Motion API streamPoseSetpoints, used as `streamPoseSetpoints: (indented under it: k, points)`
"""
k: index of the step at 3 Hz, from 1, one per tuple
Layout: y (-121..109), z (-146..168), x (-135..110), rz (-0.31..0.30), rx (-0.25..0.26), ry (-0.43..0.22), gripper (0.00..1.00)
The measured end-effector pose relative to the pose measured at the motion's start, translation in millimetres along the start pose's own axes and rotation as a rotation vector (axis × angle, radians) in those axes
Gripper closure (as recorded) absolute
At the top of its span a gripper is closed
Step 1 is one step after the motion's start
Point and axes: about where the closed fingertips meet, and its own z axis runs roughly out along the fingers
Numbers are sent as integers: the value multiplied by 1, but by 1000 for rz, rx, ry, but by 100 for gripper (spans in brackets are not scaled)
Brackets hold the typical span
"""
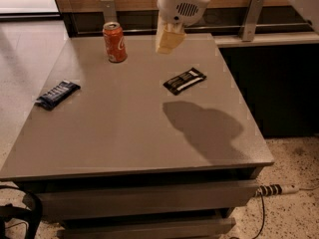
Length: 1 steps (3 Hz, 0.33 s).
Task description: Move rxbar chocolate near coke can
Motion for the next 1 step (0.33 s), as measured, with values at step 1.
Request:
streamPoseSetpoints:
  k: [1]
  points:
    - [-1, 1, -1, -2, 3, -2, 59]
